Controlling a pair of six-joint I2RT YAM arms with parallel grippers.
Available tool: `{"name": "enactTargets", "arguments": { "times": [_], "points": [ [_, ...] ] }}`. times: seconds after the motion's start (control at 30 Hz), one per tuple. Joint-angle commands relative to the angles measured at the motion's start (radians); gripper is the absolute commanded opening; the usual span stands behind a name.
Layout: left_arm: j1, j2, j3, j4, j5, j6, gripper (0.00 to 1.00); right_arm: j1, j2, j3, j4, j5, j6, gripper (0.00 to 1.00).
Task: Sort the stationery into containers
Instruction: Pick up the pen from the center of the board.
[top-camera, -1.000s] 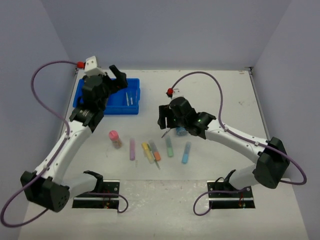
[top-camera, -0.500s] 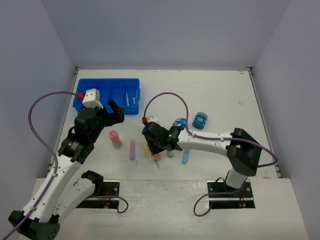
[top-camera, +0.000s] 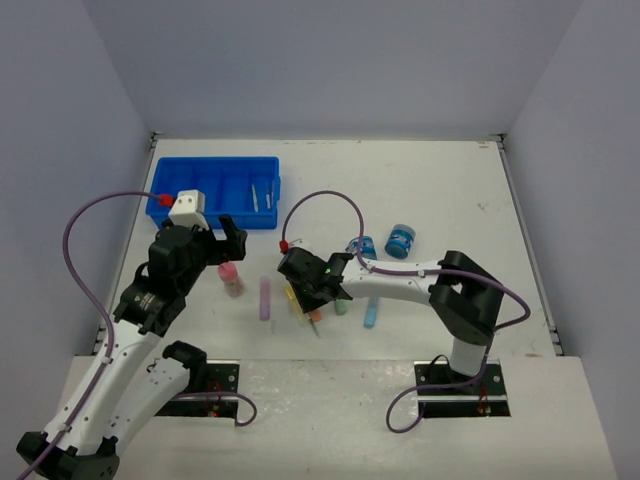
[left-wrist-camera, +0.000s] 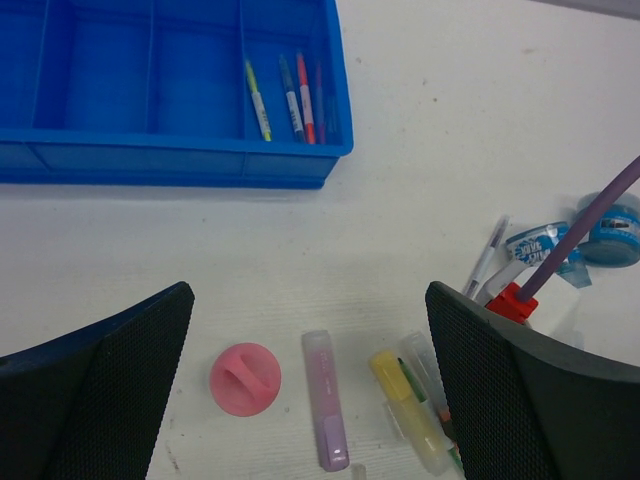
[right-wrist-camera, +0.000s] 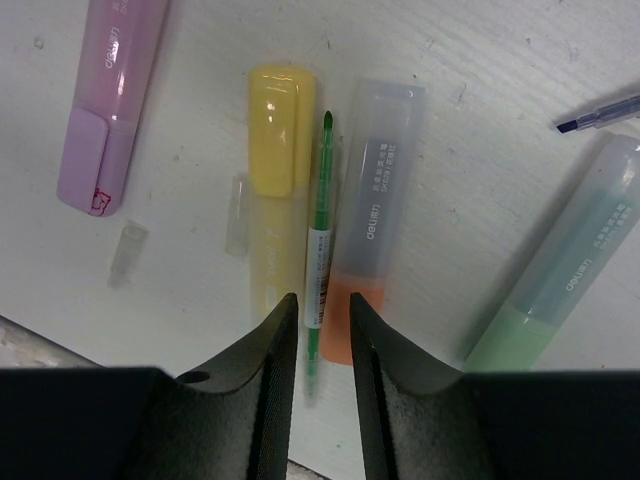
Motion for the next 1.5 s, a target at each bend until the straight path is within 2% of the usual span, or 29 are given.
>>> {"name": "enactTargets", "arguments": {
  "times": [0.0,0.17,0.27,0.8,0.87,1.0,1.23,1.47],
  "points": [
    [0.0,0.011,-0.004,0.004,0.019,0.045,1.0,0.007,0.021,0.045,0.008,-0.026,0.008,0.27],
    [0.0,0.005,-0.008,0.009,0.017,0.047,1.0,0.008,0.041,0.056,0.008,-0.032,-0.002,0.26],
    [0.0,0.006,-0.009,0.009,0.02,0.048,1.0,0.008,0.049,0.057,0.006,-0.021,-0.001,0.22],
    [0.002,0.018,-0.011,0.011,0.029,0.055,1.0,0.008,0.102,0.075,-0.02,0.002,-0.001,0.21],
    [0.002,0.018,-0.01,0.009,0.023,0.053,1.0,0.008,0.115,0.076,-0.023,0.003,0.001,0.19],
    [0.002,0.032,-0.006,-0.006,-0.032,0.017,1.0,0.008,0.121,0.077,-0.036,0.009,0.012,0.09],
    [0.002,0.104,0.029,-0.069,-0.124,-0.073,1.0,0.008,-0.035,0.091,-0.064,0.055,0.005,0.02],
    [0.002,0.158,0.089,-0.127,-0.086,-0.11,1.0,0.005,-0.231,0.098,-0.112,0.155,-0.026,0.0]
  ]
}}
